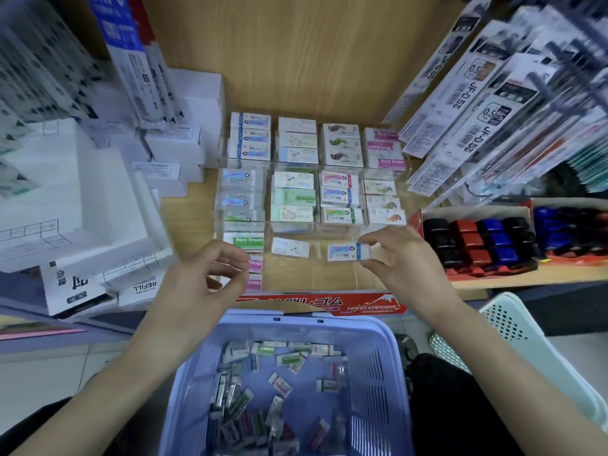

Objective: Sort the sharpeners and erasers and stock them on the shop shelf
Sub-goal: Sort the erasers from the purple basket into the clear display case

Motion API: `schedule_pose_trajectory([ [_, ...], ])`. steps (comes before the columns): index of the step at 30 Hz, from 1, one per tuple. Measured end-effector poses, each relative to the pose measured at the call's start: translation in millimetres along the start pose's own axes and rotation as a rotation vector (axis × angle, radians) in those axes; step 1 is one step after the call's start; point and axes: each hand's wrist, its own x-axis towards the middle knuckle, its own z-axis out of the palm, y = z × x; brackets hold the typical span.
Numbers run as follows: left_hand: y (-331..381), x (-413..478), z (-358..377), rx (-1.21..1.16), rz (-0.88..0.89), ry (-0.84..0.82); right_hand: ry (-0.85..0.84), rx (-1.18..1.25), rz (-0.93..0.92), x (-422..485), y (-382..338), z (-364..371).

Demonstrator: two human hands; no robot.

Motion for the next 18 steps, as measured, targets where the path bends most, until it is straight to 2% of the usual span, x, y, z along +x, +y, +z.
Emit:
schedule_pose_trajectory([
  [2,0.8,0.4,4.9,0.007,0.0,-0.006,0.069,-0.178,-0.106,3.8,-6.3,9.9],
  [5,2.1,0.2,11.4,-0.004,0.007,-0.03,0.124,-0.358,-0.11,14.6,-14.9,22.5],
  [9,2.4,-1.9,13.1,0.001,0.015,-0.062,0.007,-0.557,-0.061,19.3,-16.3,37.4],
  [14,0.7,-7.3,6.7,0.019,0.025,-0.078,0.007,-0.729,-0.092,27.9,-16.0,48.5],
  [17,-2.0,-13.4,-0.9,0.022,0.038,-0.082,-0.113,-0.808,-0.053,27.9,-26.7,37.2],
  [18,-4.4,-19.0,-1.9,0.012,0.044,-0.097,-0.155,-0.757,-0.033,27.3,-26.6,32.0],
])
